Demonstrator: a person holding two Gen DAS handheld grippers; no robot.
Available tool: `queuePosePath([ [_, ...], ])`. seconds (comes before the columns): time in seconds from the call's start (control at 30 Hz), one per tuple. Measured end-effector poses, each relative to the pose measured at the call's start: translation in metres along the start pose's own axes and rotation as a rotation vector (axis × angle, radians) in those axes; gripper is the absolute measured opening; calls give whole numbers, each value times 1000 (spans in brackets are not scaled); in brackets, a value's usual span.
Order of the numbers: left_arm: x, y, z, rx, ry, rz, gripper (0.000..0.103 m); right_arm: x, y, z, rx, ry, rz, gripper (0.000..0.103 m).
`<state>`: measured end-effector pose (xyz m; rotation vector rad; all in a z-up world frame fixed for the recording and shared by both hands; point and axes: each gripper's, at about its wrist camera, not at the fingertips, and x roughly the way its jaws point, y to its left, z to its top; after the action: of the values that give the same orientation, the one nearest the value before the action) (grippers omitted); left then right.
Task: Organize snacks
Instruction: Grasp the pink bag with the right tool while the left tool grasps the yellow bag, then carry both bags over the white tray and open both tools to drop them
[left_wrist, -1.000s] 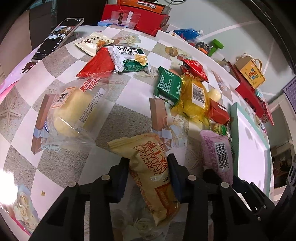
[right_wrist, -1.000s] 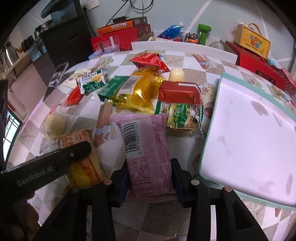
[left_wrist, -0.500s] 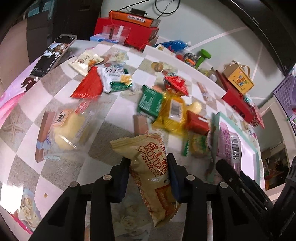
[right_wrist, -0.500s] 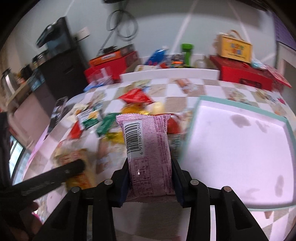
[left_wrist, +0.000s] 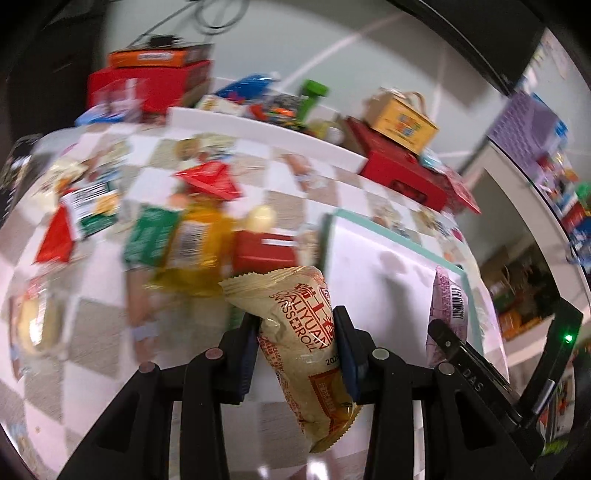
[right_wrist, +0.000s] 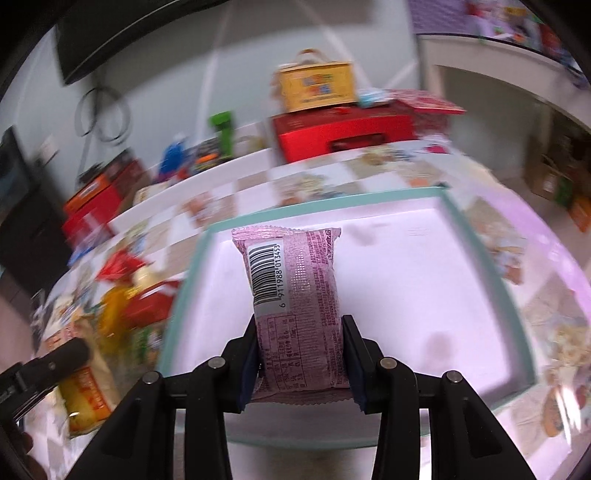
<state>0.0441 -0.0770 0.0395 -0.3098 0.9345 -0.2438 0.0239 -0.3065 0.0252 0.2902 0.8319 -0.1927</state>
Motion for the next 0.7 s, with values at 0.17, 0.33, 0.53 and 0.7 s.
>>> queuePosePath([
  [0.17, 24, -43, 2, 96, 28, -58, 40, 5, -36, 5, 79, -1, -134, 43],
  [0.33, 44, -75, -2, 172, 56, -96, 40, 5, -65, 4, 145, -5, -191, 43],
  [0.53, 76, -104, -11, 256, 95, -124, 40, 8, -90, 2, 208, 3, -226, 43],
  [0.7, 92, -115, -16, 289, 114, -134, 40, 13, -93, 1, 216, 17, -215, 43],
])
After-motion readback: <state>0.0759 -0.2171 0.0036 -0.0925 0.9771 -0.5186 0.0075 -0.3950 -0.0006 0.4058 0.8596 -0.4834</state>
